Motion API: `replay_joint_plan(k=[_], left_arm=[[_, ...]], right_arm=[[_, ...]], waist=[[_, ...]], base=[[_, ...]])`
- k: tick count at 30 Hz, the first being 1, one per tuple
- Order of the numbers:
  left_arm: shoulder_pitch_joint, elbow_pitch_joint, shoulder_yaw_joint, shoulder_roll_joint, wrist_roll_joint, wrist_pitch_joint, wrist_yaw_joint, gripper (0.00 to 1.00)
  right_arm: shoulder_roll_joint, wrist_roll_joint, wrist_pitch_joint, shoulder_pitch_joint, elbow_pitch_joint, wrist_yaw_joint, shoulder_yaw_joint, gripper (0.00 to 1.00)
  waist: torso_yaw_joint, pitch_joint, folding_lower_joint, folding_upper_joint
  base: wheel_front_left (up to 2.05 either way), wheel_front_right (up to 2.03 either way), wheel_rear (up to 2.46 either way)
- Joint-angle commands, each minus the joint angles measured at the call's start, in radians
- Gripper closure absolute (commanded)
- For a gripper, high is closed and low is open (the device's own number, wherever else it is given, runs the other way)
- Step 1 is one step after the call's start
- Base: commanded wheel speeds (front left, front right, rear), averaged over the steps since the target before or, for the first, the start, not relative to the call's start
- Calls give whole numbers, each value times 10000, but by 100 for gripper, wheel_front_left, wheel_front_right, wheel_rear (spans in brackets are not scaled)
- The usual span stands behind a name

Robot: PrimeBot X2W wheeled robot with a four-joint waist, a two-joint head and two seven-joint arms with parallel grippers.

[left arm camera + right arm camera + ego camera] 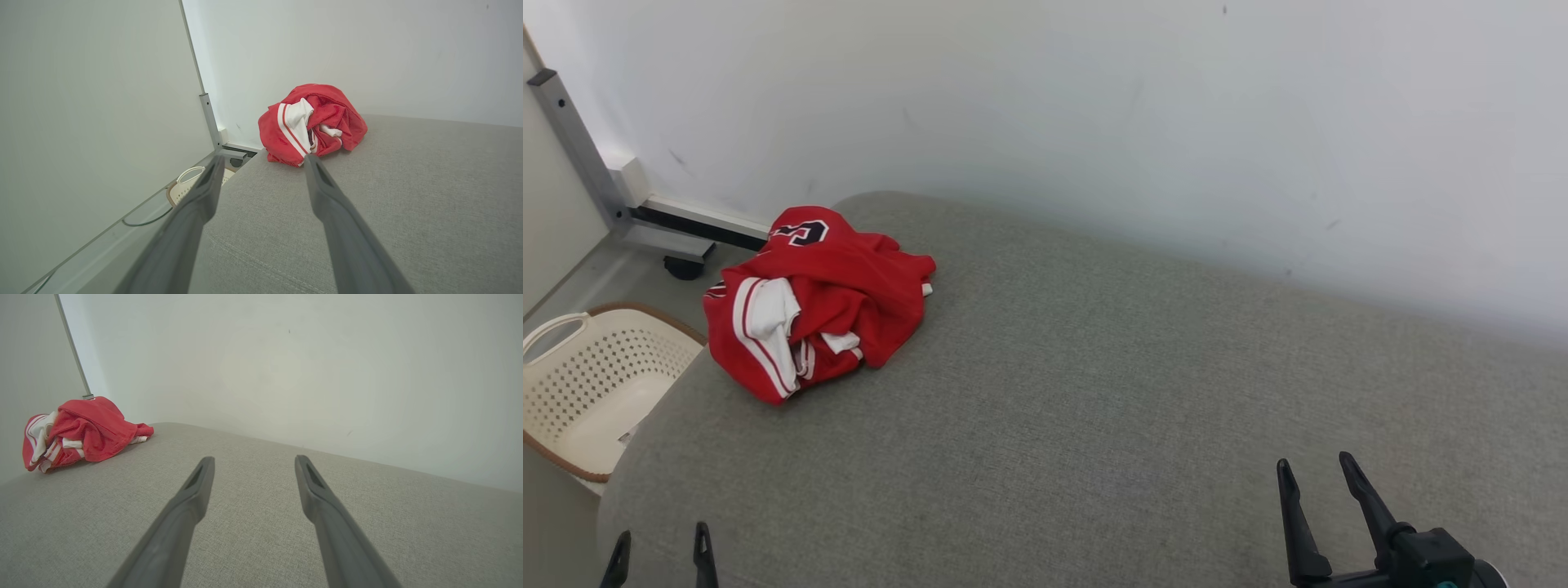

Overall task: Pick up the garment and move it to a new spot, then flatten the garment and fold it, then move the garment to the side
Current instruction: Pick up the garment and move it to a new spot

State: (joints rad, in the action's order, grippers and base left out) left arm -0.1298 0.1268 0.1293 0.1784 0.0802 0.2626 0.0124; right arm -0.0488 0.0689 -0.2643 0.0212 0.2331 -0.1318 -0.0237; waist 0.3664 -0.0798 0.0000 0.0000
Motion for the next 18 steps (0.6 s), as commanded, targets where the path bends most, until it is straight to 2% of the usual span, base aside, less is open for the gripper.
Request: replay_joint_plan(k=[1,10,18], left_arm=[[-120,26,4,41,24,27,-30,0],[-184,68,85,95,149,27,-141,0],[327,-22,190,123,396,-41,-235,0]], right_arm=[[-27,52,-11,87,-11,21,-15,0],[-28,116,-11,56,18,21,-97,0],[-28,102,-11,-101,24,21,-278,0]], waist=[[98,-23,0,0],[243,-31,0,0],[-77,135,0,0]], base=[[0,0,0],[0,0,0],[0,0,0]])
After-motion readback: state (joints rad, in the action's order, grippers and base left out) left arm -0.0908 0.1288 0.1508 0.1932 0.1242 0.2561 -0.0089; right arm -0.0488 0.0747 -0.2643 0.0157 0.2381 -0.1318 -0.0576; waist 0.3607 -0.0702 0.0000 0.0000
